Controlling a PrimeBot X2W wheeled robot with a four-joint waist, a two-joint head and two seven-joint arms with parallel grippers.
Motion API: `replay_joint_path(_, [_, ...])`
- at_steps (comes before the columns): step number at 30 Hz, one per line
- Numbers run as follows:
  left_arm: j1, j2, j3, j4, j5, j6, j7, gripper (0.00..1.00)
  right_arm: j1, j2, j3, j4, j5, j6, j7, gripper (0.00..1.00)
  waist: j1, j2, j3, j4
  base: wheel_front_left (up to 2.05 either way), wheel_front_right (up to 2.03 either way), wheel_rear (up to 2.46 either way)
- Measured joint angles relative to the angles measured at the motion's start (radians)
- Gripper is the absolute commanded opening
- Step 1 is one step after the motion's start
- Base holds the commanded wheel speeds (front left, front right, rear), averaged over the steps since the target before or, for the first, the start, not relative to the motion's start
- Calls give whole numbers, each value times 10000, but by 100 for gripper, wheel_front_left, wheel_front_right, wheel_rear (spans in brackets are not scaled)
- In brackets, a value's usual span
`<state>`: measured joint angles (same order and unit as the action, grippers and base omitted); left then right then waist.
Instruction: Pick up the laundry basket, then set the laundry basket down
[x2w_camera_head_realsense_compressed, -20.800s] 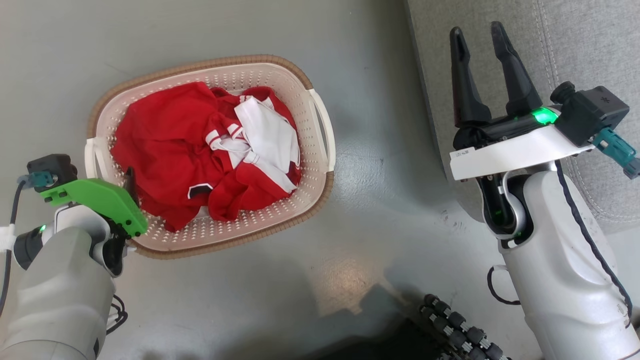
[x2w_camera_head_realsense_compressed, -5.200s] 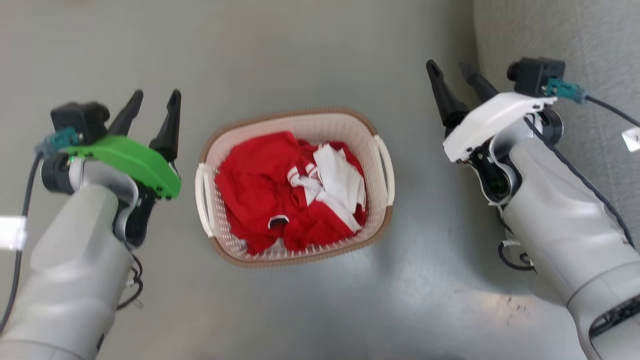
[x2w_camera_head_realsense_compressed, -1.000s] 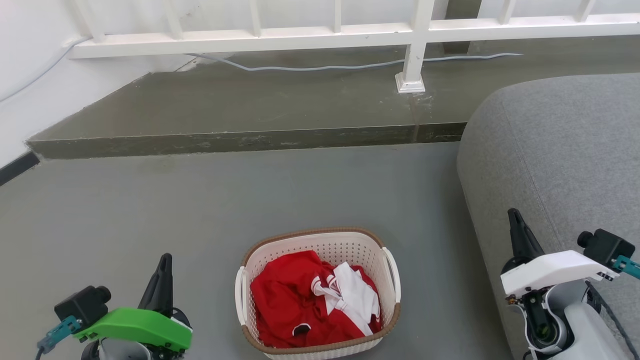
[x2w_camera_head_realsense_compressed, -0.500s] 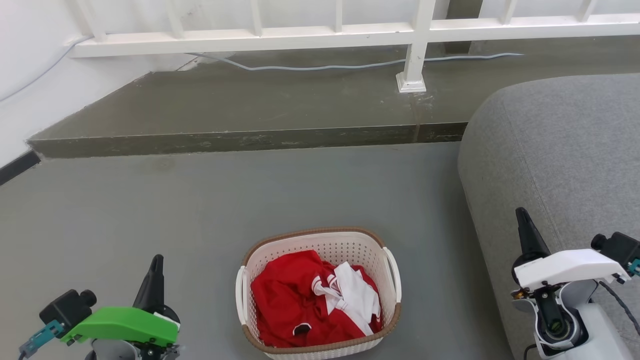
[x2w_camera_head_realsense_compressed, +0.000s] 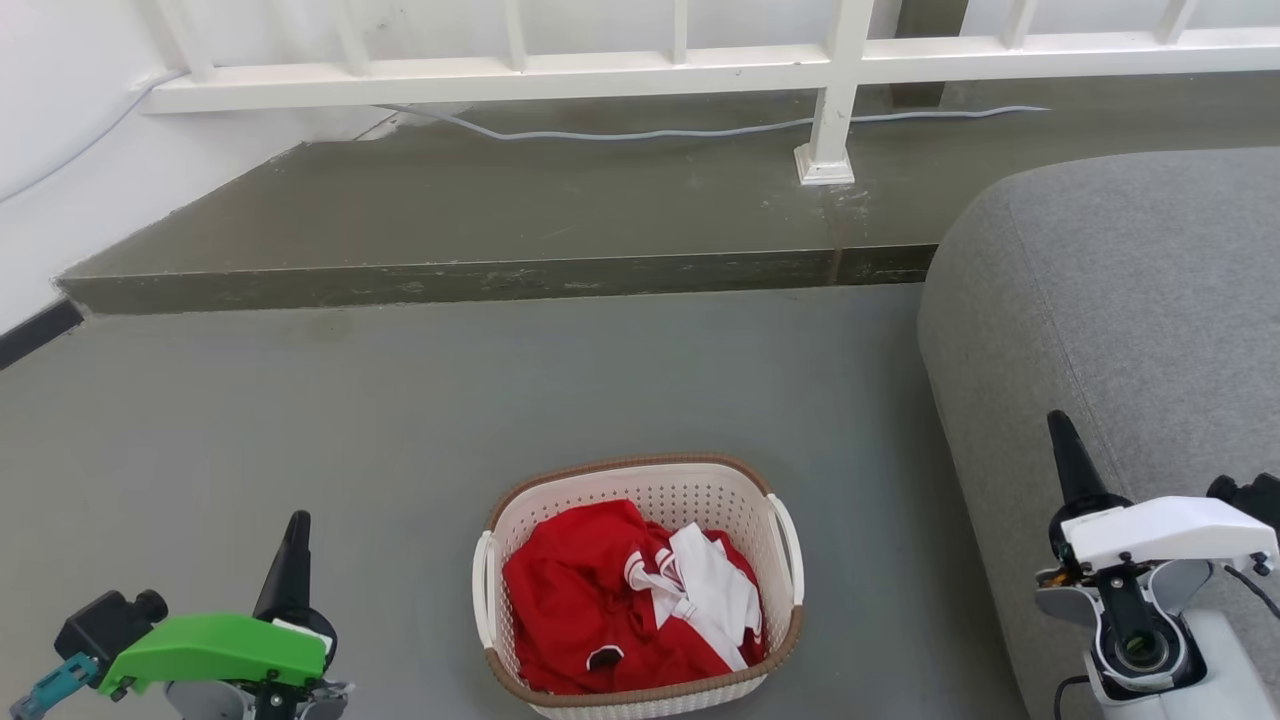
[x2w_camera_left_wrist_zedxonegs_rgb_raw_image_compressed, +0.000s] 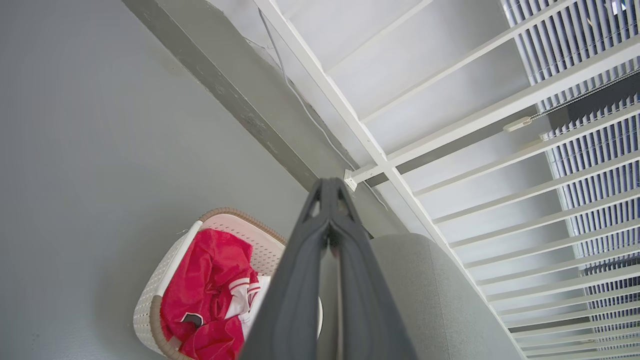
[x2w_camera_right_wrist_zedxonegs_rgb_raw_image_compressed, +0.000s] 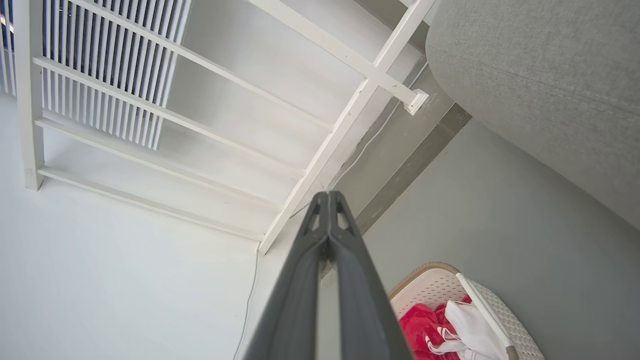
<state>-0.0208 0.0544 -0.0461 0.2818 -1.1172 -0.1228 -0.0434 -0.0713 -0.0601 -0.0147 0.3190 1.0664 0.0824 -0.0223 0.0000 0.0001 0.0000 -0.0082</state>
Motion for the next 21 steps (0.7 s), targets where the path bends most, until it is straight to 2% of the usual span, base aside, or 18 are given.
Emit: replay_joint_path(21, [-215,-46,531,-4,-2383,0,706,0,-1,111,-612,-140,2497,144,633,0,0,0,13,40,0,0,0])
